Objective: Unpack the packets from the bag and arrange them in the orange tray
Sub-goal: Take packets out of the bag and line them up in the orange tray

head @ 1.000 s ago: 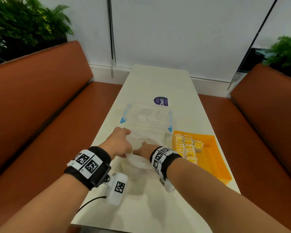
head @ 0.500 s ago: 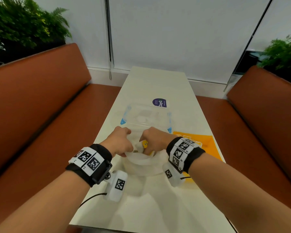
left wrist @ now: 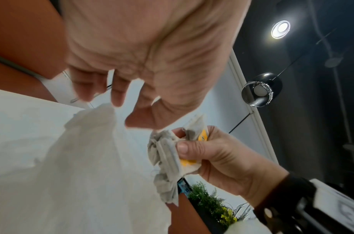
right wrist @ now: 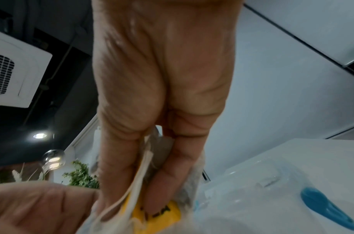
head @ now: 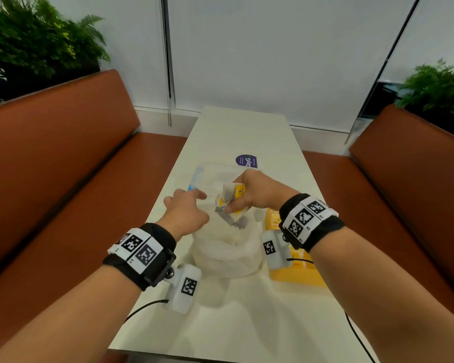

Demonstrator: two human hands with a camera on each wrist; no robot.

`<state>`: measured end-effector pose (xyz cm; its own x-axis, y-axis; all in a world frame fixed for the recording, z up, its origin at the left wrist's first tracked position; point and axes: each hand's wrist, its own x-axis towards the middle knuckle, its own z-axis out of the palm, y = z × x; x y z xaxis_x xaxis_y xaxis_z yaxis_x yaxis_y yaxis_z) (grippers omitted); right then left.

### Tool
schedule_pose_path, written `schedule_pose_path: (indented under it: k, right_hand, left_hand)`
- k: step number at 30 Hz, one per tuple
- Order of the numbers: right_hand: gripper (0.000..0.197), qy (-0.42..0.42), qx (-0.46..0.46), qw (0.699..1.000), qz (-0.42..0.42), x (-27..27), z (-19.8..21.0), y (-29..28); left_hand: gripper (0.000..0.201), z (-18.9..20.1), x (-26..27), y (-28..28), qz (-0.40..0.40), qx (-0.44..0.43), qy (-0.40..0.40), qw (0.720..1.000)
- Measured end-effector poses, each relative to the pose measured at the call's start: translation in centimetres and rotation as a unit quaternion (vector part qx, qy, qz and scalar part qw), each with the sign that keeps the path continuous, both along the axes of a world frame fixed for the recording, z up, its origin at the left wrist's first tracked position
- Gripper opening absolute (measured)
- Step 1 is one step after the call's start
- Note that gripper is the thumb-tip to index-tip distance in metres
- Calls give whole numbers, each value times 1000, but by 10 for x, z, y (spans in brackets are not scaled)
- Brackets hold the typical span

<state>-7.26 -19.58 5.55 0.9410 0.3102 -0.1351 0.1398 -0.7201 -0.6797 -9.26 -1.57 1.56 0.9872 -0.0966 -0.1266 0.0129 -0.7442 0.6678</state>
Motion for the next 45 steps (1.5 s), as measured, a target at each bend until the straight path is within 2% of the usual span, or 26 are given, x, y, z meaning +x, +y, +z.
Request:
schedule_pose_path:
  k: [2, 3, 5, 8, 10, 11, 12, 16, 20, 24, 28, 32, 36, 39, 42, 45]
  right_hand:
    - [22, 19, 51, 999, -1, -2, 7, -3]
    - [22, 31, 78, 996, 2, -3, 9, -4]
    - [22, 59, 119, 991, 11, -4, 14, -4]
    - [24, 91, 145, 985, 22, -5, 16, 1]
    - [31, 110, 142, 983, 24, -5, 12, 5]
    - [34, 119, 140, 983, 22, -5, 9, 7]
    - [35, 126, 139, 982, 19, -5, 6, 8]
    - [30, 122, 137, 983, 15, -5, 0, 9]
    - [39, 124, 178, 976, -20, -1, -2, 3]
    - [16, 145, 258, 953, -57, 1, -1, -12]
    - [15, 161, 313, 933, -78, -2, -2, -20]
    - [12, 169, 334, 923, -91, -6, 0, -23]
    - [10, 167, 324, 926, -95, -12, 1, -18]
    - [22, 155, 301, 936, -94, -15, 0, -14]
    - [9, 88, 230, 965, -93, -18, 0, -7]
    - [7, 94, 216, 964, -124, -18, -1, 0]
  left_hand:
    - [42, 5, 0, -3, 30, -109, -66, 991]
    - [34, 7, -1, -5, 45, -187, -64, 979]
    - [29, 13, -7, -13, 61, -348, 39, 935]
    - [48, 15, -15, -26, 48, -492, 221, 841]
    - [62, 9, -13, -32, 34, -559, 276, 781]
    - [65, 7, -12, -34, 30, -580, 284, 763]
    - [66, 6, -12, -35, 33, -590, 281, 756]
    - [41, 3, -11, -38, 68, -580, 249, 772]
    - [38, -1, -8, -36, 85, -601, 241, 757]
    - [33, -1, -4, -38, 84, -615, 227, 750]
    - [30, -2, -2, -40, 50, -601, 218, 768]
    - [35, -5, -1, -41, 35, -580, 214, 785]
    - [31, -8, 1, -43, 46, -572, 206, 793]
    - [30, -9, 2, -44, 47, -572, 206, 793]
    - [33, -10, 2, -45, 39, -566, 202, 798]
    - [36, -11, 1, -45, 41, -562, 195, 803]
